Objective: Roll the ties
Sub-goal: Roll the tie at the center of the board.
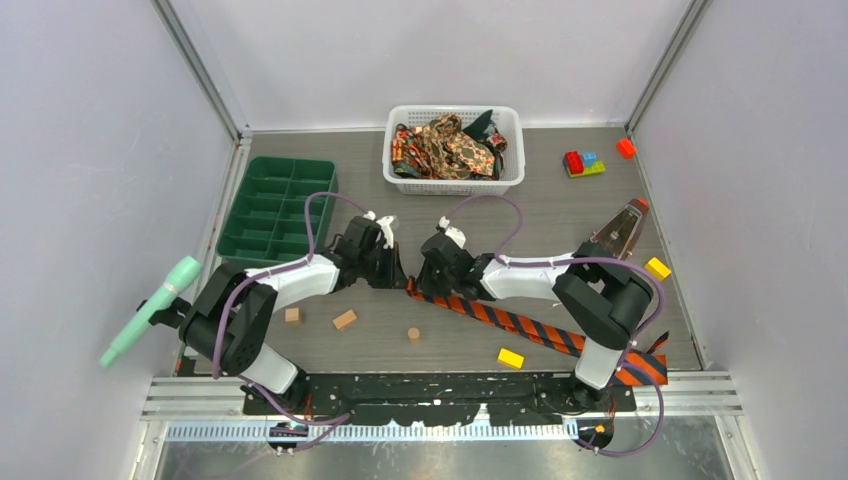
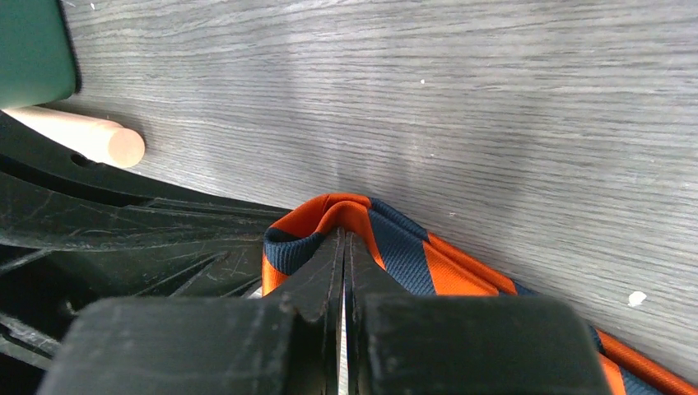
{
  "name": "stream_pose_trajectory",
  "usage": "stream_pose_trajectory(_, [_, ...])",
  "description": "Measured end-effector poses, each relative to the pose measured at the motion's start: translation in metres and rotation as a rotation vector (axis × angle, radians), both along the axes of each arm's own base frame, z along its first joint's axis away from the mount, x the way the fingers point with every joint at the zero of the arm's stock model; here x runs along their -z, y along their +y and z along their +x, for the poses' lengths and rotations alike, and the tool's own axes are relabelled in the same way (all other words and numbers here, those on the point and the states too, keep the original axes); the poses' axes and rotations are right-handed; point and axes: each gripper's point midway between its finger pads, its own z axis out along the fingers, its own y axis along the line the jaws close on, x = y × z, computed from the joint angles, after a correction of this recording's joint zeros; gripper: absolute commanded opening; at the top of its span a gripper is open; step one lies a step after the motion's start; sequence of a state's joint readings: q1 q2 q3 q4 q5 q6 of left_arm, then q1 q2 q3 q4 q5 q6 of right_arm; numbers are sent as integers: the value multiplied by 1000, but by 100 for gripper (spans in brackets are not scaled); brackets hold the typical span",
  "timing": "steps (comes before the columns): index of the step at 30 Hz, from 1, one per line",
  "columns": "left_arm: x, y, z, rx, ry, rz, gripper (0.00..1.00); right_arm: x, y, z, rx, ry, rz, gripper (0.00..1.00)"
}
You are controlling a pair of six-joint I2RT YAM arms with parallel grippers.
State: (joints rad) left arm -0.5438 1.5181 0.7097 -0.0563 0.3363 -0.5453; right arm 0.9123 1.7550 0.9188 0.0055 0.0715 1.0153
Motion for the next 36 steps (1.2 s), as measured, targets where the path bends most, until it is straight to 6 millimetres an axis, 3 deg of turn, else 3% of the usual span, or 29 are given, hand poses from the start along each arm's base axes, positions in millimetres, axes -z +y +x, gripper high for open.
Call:
stream_pose_trajectory(8, [0, -1, -1, 4, 1, -1, 0, -3, -3, 0, -15, -17, -12, 9])
stream_pose_trajectory(21, [1, -4, -4, 13, -1, 7, 0, -26, -23, -9, 1, -57, -6, 8])
stream_pose_trajectory(36, [-4, -19, -10, 55, -26, 32, 0, -16, -37, -14, 19, -37, -57, 7])
